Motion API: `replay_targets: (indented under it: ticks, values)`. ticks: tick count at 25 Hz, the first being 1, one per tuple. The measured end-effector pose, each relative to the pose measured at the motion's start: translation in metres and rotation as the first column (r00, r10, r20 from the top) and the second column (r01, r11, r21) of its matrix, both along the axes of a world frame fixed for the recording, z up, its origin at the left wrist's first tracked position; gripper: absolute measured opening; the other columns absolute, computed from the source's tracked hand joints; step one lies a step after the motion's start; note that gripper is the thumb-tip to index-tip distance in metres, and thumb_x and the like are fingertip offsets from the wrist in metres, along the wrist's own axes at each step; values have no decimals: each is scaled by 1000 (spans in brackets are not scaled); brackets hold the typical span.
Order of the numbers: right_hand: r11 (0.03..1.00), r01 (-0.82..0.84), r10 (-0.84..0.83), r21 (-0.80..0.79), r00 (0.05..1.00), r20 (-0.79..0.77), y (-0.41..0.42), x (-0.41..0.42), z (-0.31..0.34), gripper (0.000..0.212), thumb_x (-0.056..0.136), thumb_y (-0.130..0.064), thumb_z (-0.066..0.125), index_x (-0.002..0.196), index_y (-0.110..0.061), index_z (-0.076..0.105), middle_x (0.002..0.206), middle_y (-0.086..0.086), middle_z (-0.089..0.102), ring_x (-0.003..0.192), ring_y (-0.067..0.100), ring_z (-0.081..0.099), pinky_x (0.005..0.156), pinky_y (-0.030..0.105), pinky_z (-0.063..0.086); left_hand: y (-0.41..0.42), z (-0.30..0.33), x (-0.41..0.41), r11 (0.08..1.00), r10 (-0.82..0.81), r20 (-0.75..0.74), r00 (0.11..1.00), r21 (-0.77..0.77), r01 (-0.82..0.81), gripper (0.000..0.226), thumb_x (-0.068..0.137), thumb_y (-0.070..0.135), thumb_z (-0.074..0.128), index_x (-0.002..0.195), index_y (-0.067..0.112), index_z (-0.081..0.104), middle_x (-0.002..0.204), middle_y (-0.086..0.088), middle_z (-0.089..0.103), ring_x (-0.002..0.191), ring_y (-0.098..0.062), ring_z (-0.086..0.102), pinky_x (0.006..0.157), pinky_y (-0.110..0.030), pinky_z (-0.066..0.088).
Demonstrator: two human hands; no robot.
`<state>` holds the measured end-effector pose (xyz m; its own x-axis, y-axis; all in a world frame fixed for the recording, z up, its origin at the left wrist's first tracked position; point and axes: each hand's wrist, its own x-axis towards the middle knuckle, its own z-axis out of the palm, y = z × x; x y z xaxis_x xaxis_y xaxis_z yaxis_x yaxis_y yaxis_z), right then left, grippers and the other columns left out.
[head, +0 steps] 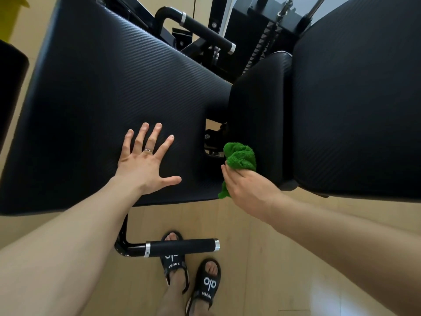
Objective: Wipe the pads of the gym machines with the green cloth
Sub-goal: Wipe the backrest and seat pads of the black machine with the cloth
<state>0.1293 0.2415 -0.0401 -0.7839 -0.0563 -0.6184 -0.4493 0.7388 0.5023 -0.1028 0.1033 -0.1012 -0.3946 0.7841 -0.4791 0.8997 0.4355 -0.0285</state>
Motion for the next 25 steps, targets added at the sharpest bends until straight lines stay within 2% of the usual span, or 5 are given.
replay_targets:
  ticks: [3,7,14,18,25]
  values:
    - [997,-53,53,62,999,8,-9,-14,-34,58,102,-23,42,148,10,34,152,40,25,140,55,25,116,62,19,-3,-5,-2,999,-11,-54,998,45,14,111,71,95,25,153,39,-25,160,-3,-37,147,-28,-35,118,-54,-20]
    - [997,32,-33,75,999,14,-18,-27,-44,53,104,-24,39,147,7,39,151,38,30,139,54,29,115,61,23,-5,-6,1,997,-10,-80,997,71,16,111,70,96,24,154,40,-22,162,-2,-33,149,-27,-32,119,-53,-19]
    - [1000,11,-11,1,998,-54,-4,36,36,62,103,-15,38,153,11,13,161,29,9,149,46,10,122,54,10,-18,13,10,999,5,11,1000,-50,-4,113,72,94,29,153,37,-25,159,-1,-38,146,-24,-37,119,-50,-21]
    - [993,70,-82,-97,990,-119,17,41,66,56,104,-15,38,152,9,21,159,31,15,147,48,16,120,57,15,-36,13,25,995,28,15,999,-100,-26,119,72,93,34,152,33,-30,155,-2,-45,143,-26,-41,118,-52,-22]
    - [998,22,-27,-57,996,-87,14,11,9,52,103,-18,34,146,12,32,152,37,25,140,53,26,117,59,22,-35,4,28,998,23,-57,998,-62,-26,123,70,94,37,150,33,-33,155,-4,-45,145,-28,-39,118,-53,-21]
